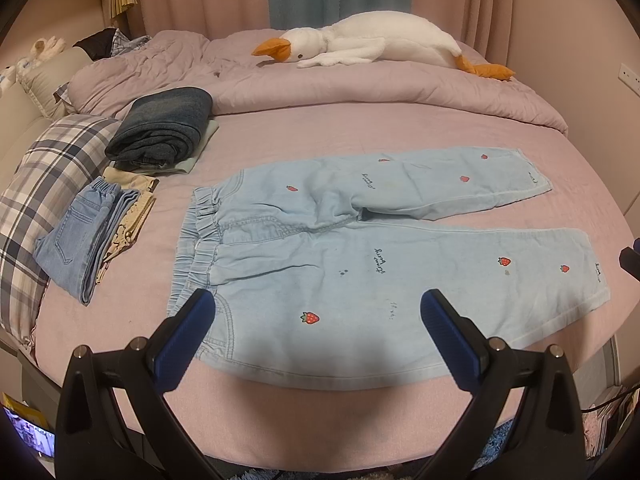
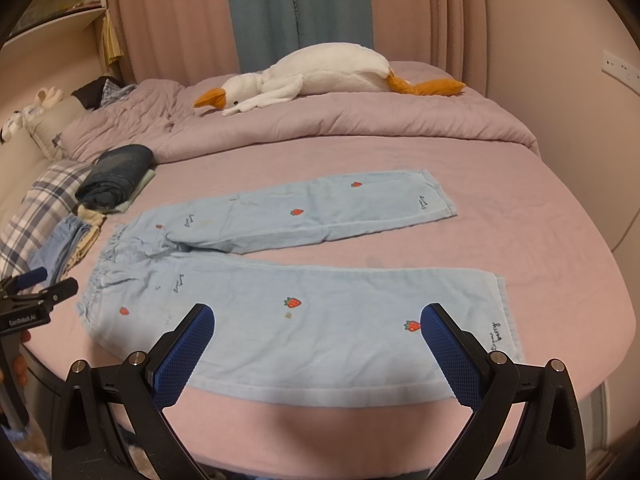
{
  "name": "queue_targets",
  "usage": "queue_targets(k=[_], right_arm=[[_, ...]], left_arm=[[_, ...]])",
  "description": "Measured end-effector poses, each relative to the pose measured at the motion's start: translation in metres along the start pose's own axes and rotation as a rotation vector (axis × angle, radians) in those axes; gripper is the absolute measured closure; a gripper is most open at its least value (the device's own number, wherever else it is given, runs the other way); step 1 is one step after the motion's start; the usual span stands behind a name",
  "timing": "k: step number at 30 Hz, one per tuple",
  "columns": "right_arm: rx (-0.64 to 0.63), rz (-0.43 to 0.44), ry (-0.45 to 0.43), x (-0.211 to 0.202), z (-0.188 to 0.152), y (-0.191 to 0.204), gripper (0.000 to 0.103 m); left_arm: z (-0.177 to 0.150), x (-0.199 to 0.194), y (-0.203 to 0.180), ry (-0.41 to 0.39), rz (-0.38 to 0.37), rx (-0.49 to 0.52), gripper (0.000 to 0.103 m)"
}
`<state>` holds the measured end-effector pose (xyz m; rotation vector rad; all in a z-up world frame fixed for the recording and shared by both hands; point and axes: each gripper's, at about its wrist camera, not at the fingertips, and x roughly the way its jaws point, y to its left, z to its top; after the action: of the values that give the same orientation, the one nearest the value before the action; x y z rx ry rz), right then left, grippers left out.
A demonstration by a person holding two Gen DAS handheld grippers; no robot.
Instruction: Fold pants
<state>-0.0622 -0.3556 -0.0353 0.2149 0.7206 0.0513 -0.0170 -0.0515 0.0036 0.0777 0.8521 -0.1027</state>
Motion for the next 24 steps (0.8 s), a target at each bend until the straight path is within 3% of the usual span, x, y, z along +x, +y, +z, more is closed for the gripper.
queue_targets(k=[7,11,16,19,24], right_arm=[[-0.009,0.006,0.002,0.001,-0.002,0.001,0.001],[-0.077,0.057,0.011,0.012,-0.008,0.020,0.001],[-0.248,0.163,0.052,0.040,-0.025,0.071,0.001],[-0.388,0.227,0.060,0.056,-0.041,0.107,0.001],[-0.629,0.281,0.063,0.075,-0.069,0.157,0.001]], left_arm=[[-0.002,0.003,0.002,0.013,-0.011,-0.024,0.000],[-0.007,0.023,0.022,0.071,-0.085,-0.132,0.000],[-0.023,0.058,0.053,0.169,-0.159,-0.307,0.001],[-0.042,0.078,0.078,0.222,-0.128,-0.414,0.001],[-0.064,0.093,0.114,0.242,-0.098,-0.558,0.001]])
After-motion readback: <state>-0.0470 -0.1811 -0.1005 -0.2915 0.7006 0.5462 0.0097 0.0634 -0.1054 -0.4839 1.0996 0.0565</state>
